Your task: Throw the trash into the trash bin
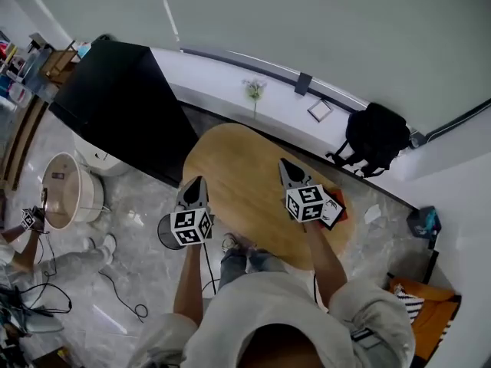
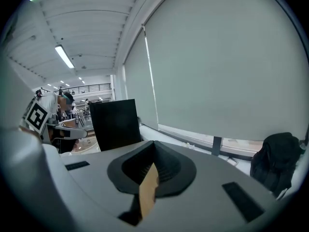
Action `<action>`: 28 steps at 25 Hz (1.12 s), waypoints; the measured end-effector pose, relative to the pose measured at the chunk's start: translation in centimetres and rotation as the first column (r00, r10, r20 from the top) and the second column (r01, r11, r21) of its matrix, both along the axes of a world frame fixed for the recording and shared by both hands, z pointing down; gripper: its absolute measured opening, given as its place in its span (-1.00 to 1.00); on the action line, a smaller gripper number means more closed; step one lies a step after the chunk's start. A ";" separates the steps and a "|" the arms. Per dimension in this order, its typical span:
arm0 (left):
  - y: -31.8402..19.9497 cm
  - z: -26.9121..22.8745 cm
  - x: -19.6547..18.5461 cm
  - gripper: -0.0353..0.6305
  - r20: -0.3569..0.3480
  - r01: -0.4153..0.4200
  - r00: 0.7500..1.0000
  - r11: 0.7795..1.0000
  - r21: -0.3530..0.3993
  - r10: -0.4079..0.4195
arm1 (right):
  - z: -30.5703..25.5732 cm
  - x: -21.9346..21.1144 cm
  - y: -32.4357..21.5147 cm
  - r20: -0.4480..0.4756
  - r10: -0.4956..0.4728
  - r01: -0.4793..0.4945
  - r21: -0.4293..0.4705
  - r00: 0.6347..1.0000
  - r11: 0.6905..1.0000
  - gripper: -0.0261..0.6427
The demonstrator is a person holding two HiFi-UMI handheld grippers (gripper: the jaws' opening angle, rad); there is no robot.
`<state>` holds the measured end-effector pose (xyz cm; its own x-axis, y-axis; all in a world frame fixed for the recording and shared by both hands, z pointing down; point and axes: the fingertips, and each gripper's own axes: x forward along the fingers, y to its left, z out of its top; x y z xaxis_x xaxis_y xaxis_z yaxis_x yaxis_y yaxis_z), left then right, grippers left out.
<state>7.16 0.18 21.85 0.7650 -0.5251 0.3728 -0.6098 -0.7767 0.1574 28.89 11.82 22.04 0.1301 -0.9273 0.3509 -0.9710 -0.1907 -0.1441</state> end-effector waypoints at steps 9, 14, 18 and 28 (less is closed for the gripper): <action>-0.7 -8.2 -1.1 -0.84 -0.072 0.017 0.997 0.994 0.108 -0.009 | -8.0 -0.4 0.2 -0.092 -0.015 0.023 0.088 0.996 0.996 -0.83; -1.2 -11.0 -1.2 -0.84 -0.099 0.030 0.995 0.987 0.155 -0.015 | -10.2 -0.1 0.1 -0.106 -0.005 0.018 0.125 0.994 0.992 -0.83; -1.6 -11.9 -2.1 -0.84 -0.101 0.038 0.995 0.985 0.169 -0.021 | -10.6 -0.4 0.2 -0.109 -0.003 0.017 0.131 0.994 0.991 -0.83; -2.2 -11.7 -2.7 -0.84 -0.091 0.053 0.995 0.985 0.166 -0.039 | -10.1 0.0 -0.2 -0.098 -0.004 0.015 0.111 0.995 0.994 -0.83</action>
<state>4.47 -2.05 10.13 0.7643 -0.6100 0.2093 -0.6353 -0.7680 0.0815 28.86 11.59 11.91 0.1490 -0.9614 0.2313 -0.9832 -0.1690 -0.0690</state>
